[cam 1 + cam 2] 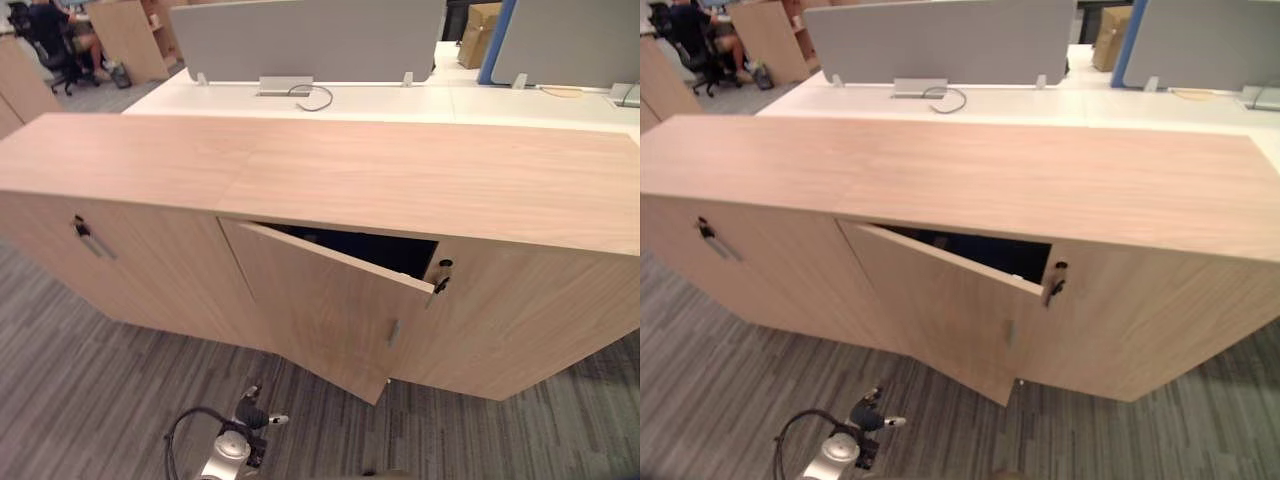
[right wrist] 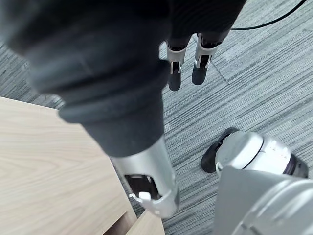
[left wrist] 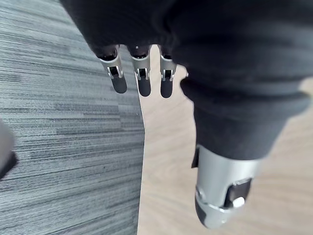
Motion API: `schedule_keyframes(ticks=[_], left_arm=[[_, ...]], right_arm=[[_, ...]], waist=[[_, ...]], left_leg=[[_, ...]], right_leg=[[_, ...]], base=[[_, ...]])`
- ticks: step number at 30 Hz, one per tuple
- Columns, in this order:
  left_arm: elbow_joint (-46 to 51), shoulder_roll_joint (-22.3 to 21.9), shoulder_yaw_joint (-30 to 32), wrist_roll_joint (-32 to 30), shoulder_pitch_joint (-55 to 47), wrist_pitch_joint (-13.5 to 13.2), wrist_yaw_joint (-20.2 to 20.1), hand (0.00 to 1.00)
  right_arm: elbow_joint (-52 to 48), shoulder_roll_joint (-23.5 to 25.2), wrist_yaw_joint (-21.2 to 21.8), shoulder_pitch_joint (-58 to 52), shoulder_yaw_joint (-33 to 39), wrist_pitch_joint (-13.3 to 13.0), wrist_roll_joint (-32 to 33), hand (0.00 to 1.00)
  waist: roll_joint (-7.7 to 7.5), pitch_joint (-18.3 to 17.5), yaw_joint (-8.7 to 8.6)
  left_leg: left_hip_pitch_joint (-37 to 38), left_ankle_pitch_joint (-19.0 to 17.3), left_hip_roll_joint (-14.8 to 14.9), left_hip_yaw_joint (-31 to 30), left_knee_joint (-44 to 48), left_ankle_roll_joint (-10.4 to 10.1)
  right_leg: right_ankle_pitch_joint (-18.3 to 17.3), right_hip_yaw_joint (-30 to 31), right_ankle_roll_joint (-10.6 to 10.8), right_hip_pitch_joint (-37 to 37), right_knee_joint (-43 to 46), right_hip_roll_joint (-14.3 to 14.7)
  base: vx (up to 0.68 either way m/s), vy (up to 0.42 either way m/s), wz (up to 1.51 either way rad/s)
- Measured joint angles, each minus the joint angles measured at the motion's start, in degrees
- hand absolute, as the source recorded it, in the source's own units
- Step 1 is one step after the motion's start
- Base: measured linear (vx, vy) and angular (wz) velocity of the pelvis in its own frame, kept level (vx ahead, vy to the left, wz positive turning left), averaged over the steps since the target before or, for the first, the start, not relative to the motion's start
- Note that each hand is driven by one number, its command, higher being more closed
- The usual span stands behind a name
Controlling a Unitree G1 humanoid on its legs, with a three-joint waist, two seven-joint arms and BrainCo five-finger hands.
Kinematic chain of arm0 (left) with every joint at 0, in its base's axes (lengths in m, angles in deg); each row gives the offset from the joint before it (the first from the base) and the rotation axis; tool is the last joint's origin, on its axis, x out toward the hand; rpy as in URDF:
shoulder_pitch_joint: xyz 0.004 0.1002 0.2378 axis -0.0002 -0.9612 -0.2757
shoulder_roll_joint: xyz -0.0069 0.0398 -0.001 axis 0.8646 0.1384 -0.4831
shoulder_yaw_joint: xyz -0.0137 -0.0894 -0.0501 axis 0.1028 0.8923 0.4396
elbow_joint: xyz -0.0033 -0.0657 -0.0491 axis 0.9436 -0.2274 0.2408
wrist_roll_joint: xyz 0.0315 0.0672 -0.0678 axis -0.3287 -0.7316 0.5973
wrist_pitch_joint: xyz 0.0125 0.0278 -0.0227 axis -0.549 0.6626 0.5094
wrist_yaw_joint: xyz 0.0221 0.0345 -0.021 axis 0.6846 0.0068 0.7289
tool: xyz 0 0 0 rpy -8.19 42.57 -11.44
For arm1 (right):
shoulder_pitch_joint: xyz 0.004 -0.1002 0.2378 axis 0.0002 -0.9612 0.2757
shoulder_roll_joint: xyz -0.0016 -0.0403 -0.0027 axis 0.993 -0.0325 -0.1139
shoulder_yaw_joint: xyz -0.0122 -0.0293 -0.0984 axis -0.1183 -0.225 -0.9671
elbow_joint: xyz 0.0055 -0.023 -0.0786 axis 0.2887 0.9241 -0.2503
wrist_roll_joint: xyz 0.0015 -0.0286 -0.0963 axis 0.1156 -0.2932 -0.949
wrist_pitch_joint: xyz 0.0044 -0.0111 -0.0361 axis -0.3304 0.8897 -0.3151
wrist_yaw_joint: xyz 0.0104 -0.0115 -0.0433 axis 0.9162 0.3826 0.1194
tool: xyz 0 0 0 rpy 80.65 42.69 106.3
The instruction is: Walk over to the cabinet, pick up the folder, carry it to the office cabinet, place the folder inside the office cabinet, then close the office cabinet door
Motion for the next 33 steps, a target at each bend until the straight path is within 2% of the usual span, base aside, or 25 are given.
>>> schedule_keyframes(ticks=[1,2,3,4,5,6,7,8,11,13,14,15,17,20,25,27,29,33], left_arm=[[0.0,-0.59,1.94,1.22,-1.14,-0.08,1.32,0.0],[-0.14,-1.53,5.23,3.31,-2.99,-0.09,3.11,0.0],[-0.15,-1.72,5.89,3.74,-3.34,-0.1,3.38,0.0],[-0.24,-2.7,9.65,6.15,-4.57,-0.2,4.25,0.0],[-0.4,-3.09,11.37,7.49,-4.89,-0.22,4.58,0.0],[-0.8,-4.15,14.27,8.82,-5.43,-0.29,4.88,0.0],[-1.76,-4.64,17.75,12.27,-4.86,-0.38,5.48,0.0],[-1.68,-4.93,19.78,14.8,-4.96,-0.71,5.8,0.0],[-1.95,-5.8,23.3,17.69,-5.79,-1.28,6.3,0.0],[-4.17,-5.68,24.24,19.3,-6.07,-1.41,5.66,0.0],[-4.63,-5.56,24.24,19.4,-5.98,-1.4,5.47,0.0],[-5.47,-5.28,24.2,19.89,-5.84,-1.47,3.9,0.0],[-6.77,-4.46,24.1,21.6,-5.5,-1.51,0.9,0.0],[-8.32,-2.8,22.87,24.54,-5.22,-1.38,-3.2,0.0],[-9.86,-1.54,19.78,25.55,-4.41,-1.38,-4.96,0.0],[-10.34,-1.03,17.73,23.52,-3.89,-1.35,-5.02,0.0],[-10.34,-0.09,13.25,18.49,-2.95,-1.32,-5.11,0.0],[-10.36,0.87,8.79,14.42,-2.15,-1.34,-5.43,0.0]], right_arm=[[-0.01,0.35,-0.03,0.59,-0.01,-0.04,-0.03,0.0],[-0.03,1.09,-0.12,1.61,0.13,-0.15,-0.1,0.0],[-0.04,1.28,-0.13,1.83,0.33,-0.15,-0.11,0.0],[-0.43,2.28,-0.34,2.18,1.04,-0.36,-0.11,0.0],[-0.94,2.63,-0.48,2.1,0.75,-0.35,-0.13,0.0],[-2.51,2.8,-0.64,1.72,0.87,-0.46,0.15,0.0],[-3.93,3.41,-0.89,0.93,-0.65,-0.9,-0.06,0.0],[-4.22,3.96,-0.97,0.14,-2.83,-1.18,-0.11,0.0],[-4.49,3.87,-1.0,-0.11,-4.94,-1.47,-0.12,0.0],[-4.45,3.9,-1.0,-1.1,-5.34,-1.96,0.12,0.0],[-4.36,3.89,-0.99,-1.12,-5.31,-2.0,0.16,0.0],[-4.29,3.89,-0.96,-1.19,-5.25,-2.06,0.69,0.0],[-3.44,4.07,-0.68,-1.25,-4.57,-2.03,1.21,0.0],[-2.11,4.95,0.15,-0.92,-2.14,-2.01,2.16,0.0],[-1.02,5.56,0.84,-0.61,-0.33,-2.05,4.16,0.0],[-0.65,5.54,0.9,-0.6,-0.34,-2.09,4.7,0.0],[-0.23,5.51,0.9,-0.56,-0.61,-2.17,5.67,0.0],[-0.01,5.35,0.9,-0.53,-1.32,-2.19,6.29,0.0]], waist=[[0.01,0.04,0.51],[0.12,0.28,0.73],[0.11,0.49,0.87],[0.69,0.9,1.8],[1.31,1.09,2.19],[2.62,1.53,2.6],[1.43,1.93,2.95],[-0.31,1.88,3.43],[-1.42,1.27,3.36],[-1.86,-0.78,3.23],[-1.92,-1.01,3.17],[-1.98,-1.11,3.14],[-2.32,-1.26,3.25],[-3.05,-1.46,3.26],[-3.48,-1.92,3.34],[-3.54,-1.96,3.3],[-3.48,-2.0,3.28],[-3.53,-1.97,3.28]], left_leg=[[-0.66,-1.89,-2.74,-1.06,-0.13,0.27],[-1.63,-3.93,-8.22,-5.57,-4.0,-0.35],[-1.59,-4.03,-9.33,-6.57,-5.49,-0.48],[-0.7,-3.88,-12.53,-11.56,-14.88,-0.61],[-0.1,-2.88,-12.71,-13.43,-18.84,-0.59],[0.95,-0.48,-12.47,-15.1,-22.8,1.9],[2.08,0.2,-13.72,-14.24,-25.25,1.37],[3.65,0.51,-15.55,-13.25,-28.6,1.94],[5.93,1.54,-17.5,-11.53,-33.88,3.05],[8.11,4.98,-18.82,-11.06,-41.26,3.6],[8.7,5.8,-18.96,-11.21,-42.95,3.64],[9.89,7.71,-18.87,-11.91,-45.61,3.86],[10.79,9.32,-18.4,-12.39,-46.48,3.82],[12.1,8.89,-17.46,-12.41,-46.56,4.13],[13.1,7.95,-16.21,-12.24,-46.9,3.71],[13.68,7.9,-15.89,-11.97,-47.38,3.66],[13.69,7.88,-15.49,-11.73,-47.38,3.63],[13.64,7.88,-15.51,-10.66,-47.33,3.63]], right_leg=[[-0.07,1.33,-0.1,0.57,0.0,0.0],[-0.11,2.85,-0.12,0.9,0.02,0.08],[-0.11,3.15,-0.12,0.78,0.03,0.12],[-0.24,4.75,0.09,0.46,0.04,0.94],[-0.66,5.07,0.71,0.35,0.11,1.66],[-1.4,5.79,1.57,0.35,0.36,2.66],[-1.68,5.75,1.97,-0.22,1.16,1.65],[-1.96,5.7,2.33,-0.47,1.25,-0.33],[-1.98,5.75,2.36,-0.73,0.28,-2.87],[-2.7,5.83,2.9,-2.09,-0.96,-4.21],[-2.76,5.82,3.01,-2.26,-1.22,-4.29],[-2.61,5.72,3.32,-2.31,-1.47,-3.96],[-2.49,5.65,3.38,-1.79,-1.57,-3.16],[-2.39,5.67,3.29,-0.4,-2.04,-2.18],[-2.12,5.74,3.0,-0.17,-2.07,-1.01],[-1.85,5.77,2.85,-0.06,-2.07,-0.72],[-0.93,5.77,2.78,-0.18,-2.43,-0.34],[0.17,5.87,2.77,-0.35,-3.59,-0.5]], base=[[0.17,0.169,-0.97],[0.1,0.178,-0.71],[0.05,0.209,-0.91],[0.02,0.189,-0.71],[0.01,0.236,-0.85],[0.0,0.226,-0.47],[0.0,0.238,-0.4],[-0.01,0.178,-0.25],[0.02,0.113,-0.26],[0.08,0.029,-0.14],[0.16,-0.032,0.02],[0.11,-0.03,0.04],[0.17,-0.035,-0.01],[0.14,-0.035,-0.07],[0.08,-0.027,-0.11],[0.0,-0.006,-0.12],[-0.05,0.011,-0.12],[-0.09,0.021,-0.19]])
